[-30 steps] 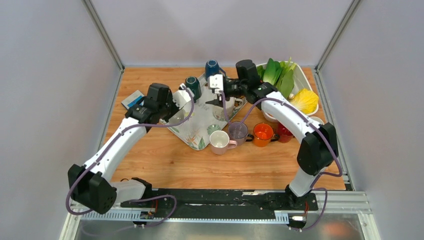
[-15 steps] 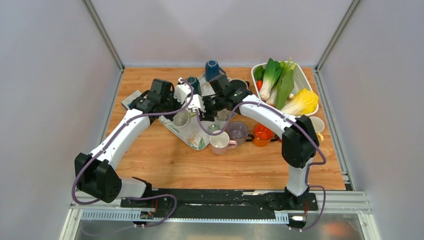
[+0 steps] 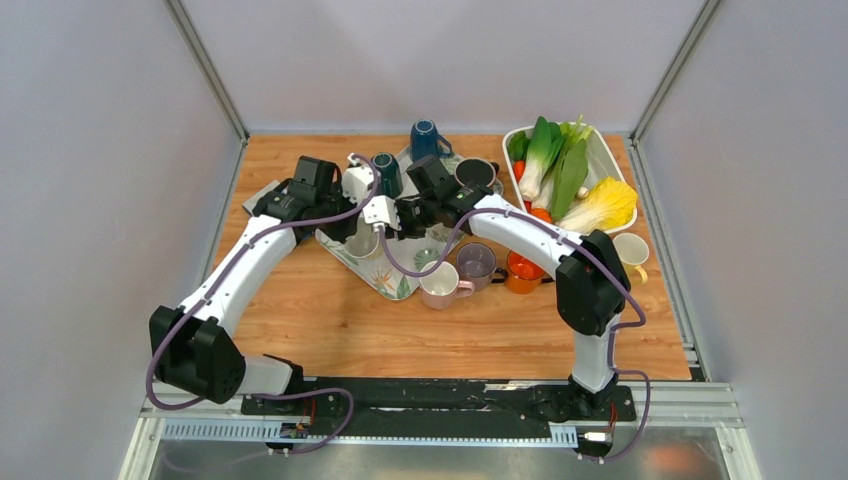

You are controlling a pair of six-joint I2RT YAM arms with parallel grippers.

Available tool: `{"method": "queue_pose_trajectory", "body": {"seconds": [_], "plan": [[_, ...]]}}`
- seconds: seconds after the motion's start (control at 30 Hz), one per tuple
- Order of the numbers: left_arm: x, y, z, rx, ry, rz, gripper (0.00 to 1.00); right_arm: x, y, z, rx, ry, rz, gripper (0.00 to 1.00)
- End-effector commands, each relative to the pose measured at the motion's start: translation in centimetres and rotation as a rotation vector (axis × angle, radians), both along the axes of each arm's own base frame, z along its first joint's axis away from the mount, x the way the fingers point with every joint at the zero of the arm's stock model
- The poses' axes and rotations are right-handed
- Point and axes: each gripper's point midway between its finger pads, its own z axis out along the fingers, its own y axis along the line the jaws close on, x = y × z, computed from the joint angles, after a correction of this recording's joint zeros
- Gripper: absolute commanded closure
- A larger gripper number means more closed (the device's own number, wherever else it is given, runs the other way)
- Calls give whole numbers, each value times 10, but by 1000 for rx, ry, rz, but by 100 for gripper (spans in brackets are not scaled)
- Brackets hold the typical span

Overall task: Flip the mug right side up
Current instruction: Place the cup at the center of the board.

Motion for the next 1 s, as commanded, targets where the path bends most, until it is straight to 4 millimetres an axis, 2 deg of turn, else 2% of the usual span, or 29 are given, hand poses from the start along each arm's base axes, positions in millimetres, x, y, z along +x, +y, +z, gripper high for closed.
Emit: {"method": "queue_pose_trajectory", "body": {"seconds": [0.0, 0.03, 0.07, 0.13, 0.23, 0.3, 0.37, 0.5, 0.6, 0.73, 0.83, 0.97], "plan": [[32, -17, 55, -175, -127, 37, 82, 1, 8, 3, 3, -35, 19, 98], [32, -16, 56, -182, -125, 40, 68, 2, 7, 4, 3, -36, 12, 100], [33, -15, 57, -190, -122, 44, 43, 4, 7, 4, 3, -39, 1, 100], [33, -16, 60, -220, -120, 36, 30, 11, 5, 9, 13, -57, -36, 100], [34, -14, 73, -266, -145, 45, 28, 24, 0, 24, 50, -57, -94, 100], [37, -7, 83, -276, -188, 70, 28, 34, -9, 41, 85, -49, -139, 100], [41, 4, 94, -281, -239, 103, 27, 41, -25, 56, 114, -41, -180, 100], [38, 12, 112, -329, -351, 91, 26, 50, -64, 82, 169, -13, -257, 100], [31, 13, 108, -347, -381, 90, 25, 54, -92, 98, 218, 31, -319, 100], [34, 11, 97, -377, -342, 127, 27, 41, -129, 119, 281, 69, -369, 100], [40, 12, 91, -382, -334, 153, 28, 19, -153, 119, 292, 72, -390, 100], [45, 10, 82, -384, -312, 150, 29, -10, -169, 127, 332, 83, -402, 100]]}}
